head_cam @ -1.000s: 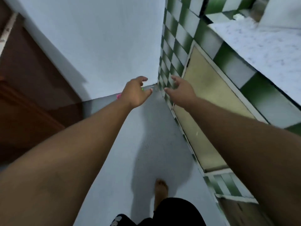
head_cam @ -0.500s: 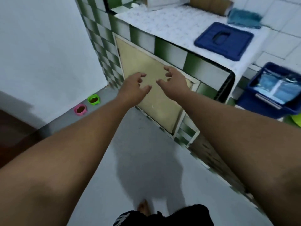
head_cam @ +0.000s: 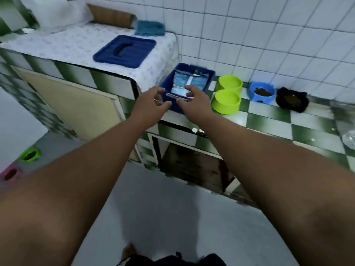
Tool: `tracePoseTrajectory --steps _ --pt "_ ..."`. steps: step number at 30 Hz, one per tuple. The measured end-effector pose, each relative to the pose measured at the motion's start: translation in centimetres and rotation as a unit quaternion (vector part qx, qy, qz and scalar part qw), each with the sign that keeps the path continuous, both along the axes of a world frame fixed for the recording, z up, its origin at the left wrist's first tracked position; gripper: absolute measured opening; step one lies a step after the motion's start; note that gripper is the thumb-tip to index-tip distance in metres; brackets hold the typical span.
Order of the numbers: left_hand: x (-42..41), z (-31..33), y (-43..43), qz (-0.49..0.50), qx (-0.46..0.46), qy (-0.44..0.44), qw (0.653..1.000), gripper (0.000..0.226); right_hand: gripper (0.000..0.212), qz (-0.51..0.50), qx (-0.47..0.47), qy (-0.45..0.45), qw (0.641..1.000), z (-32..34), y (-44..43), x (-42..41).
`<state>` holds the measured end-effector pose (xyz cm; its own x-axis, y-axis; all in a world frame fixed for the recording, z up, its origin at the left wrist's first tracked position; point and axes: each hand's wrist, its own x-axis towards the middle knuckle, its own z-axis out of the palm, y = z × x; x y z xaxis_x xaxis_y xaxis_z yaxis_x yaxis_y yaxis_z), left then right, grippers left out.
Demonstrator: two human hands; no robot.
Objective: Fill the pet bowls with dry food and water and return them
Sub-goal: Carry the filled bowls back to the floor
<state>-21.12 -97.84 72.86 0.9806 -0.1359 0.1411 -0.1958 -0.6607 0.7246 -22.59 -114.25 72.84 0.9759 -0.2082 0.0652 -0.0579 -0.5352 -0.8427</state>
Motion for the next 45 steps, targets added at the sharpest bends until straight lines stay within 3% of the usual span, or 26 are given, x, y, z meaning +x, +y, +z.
tracePoseTrajectory --steps 8,17,30,39,42,45 --pt "0.5 -1.9 -17.8 -0.084 -0.032 0.052 0.995 0.049 0.059 -0.098 0.006 0.035 0.995 -1.7 -18.3 -3.9" --pt "4.9 -3.8 -31.5 -0.128 -0.055 0.119 0.983 0.051 0.060 -0.263 0.055 0.054 0.962 -2.6 -35.0 -5.1" --pt "14.2 -9.8 -44.0 -0.097 -0.016 0.152 0.983 0.059 0.057 -0.294 0.104 0.130 0.941 -8.2 -46.7 0.9" --pt "19.1 -13.0 -49.3 -0.029 -0.009 0.184 0.982 0.078 0.046 -0.310 0.124 0.169 0.927 -10.9 -53.2 7.4" --pt "20.4 -13.5 -50.6 -0.010 -0.005 0.186 0.982 0.068 0.054 -0.322 0.121 0.196 0.918 -11.8 -54.4 9.1" --pt "21.6 -14.3 -51.3 -0.001 -0.036 0.227 0.973 0.079 0.063 -0.350 0.118 0.224 0.902 -12.7 -55.1 10.3"
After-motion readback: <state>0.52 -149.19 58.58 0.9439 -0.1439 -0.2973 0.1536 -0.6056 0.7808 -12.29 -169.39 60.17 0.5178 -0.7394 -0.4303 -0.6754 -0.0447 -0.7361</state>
